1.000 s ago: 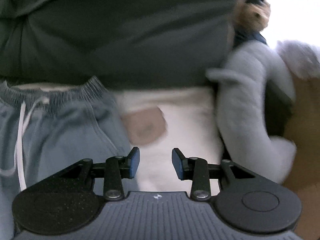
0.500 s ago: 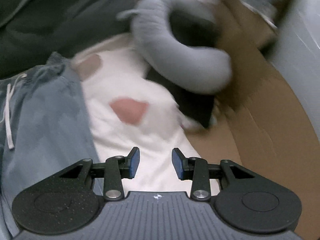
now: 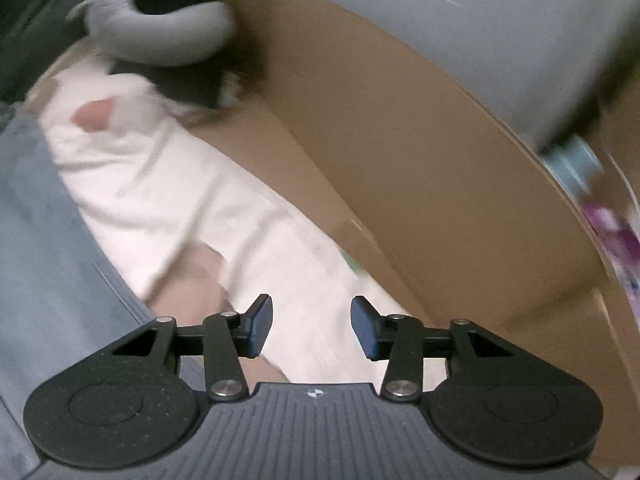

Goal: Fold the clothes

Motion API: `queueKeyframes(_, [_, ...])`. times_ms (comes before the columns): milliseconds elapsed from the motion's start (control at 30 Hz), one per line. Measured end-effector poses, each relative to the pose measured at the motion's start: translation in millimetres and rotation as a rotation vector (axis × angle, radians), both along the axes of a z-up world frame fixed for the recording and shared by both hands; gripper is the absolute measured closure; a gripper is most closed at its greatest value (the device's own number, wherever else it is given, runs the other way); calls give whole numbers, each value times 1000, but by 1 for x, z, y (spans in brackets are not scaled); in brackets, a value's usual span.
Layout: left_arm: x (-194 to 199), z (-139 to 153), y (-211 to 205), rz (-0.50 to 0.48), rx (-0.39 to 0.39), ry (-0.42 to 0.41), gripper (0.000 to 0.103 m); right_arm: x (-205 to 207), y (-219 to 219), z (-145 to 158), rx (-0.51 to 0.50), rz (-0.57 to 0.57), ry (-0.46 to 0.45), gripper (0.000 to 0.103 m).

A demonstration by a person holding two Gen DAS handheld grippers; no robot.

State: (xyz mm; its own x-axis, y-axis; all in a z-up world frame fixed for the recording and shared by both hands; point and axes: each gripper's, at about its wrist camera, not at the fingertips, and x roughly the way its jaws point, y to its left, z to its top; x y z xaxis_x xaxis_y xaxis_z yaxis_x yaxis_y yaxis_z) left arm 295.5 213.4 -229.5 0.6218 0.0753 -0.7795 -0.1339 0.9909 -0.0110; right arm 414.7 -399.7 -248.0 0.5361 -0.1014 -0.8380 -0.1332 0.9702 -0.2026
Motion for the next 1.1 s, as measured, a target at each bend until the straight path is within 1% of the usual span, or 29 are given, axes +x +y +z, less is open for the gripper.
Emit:
queueKeyframes(33, [4,0,-4,0,-2,11,41,-11,-8,-2,0,-24,-2,53])
queueKeyframes(100, [13,1,-12,-3,-8,34,41,-32,-15,-9,-58,-35,-14,53])
queueKeyframes(233, [32,6,-31,-41,0,56,40,-70,-27,-16,-38,-83,-42,53])
queueKeyframes(400, [51,5,-57,-77,14,102,36,-102,-38,-22,-4,-151,-46,53])
queueKeyframes(467, [56,0,-68,-109,35,129,36,-118,-40,-30,15,-168,-57,52])
queueKeyframes(533, [57,-6,-79,-152,48,141,36,-133,-38,-45,5,-183,-52,52])
queueKeyframes(600, [54,-13,-87,-171,28,130,36,-145,-39,-59,21,-211,-44,52])
queueKeyframes(733, [44,-26,-90,-159,-85,87,36,-158,-40,-80,58,-240,-35,53])
queueKeyframes(767, [42,-31,-91,-158,-97,86,36,-160,-40,-82,55,-239,-39,54])
queueKeyframes(833, [41,-41,-90,-143,-111,111,36,-162,-43,-82,56,-248,-48,77])
queueKeyframes(867, [40,-45,-90,-134,-118,126,37,-164,-47,-81,68,-268,-47,86])
queueKeyframes(900, [39,-48,-88,-129,-129,134,37,-167,-52,-80,81,-288,-45,91])
queueKeyframes(967, [37,-50,-86,-132,-132,134,37,-173,-60,-76,92,-324,-45,97])
queueKeyframes(1033, [36,-52,-85,-141,-112,134,37,-183,-64,-70,81,-342,-53,98])
queueKeyframes(1100, [35,-54,-84,-143,-108,140,37,-192,-69,-64,83,-361,-54,98])
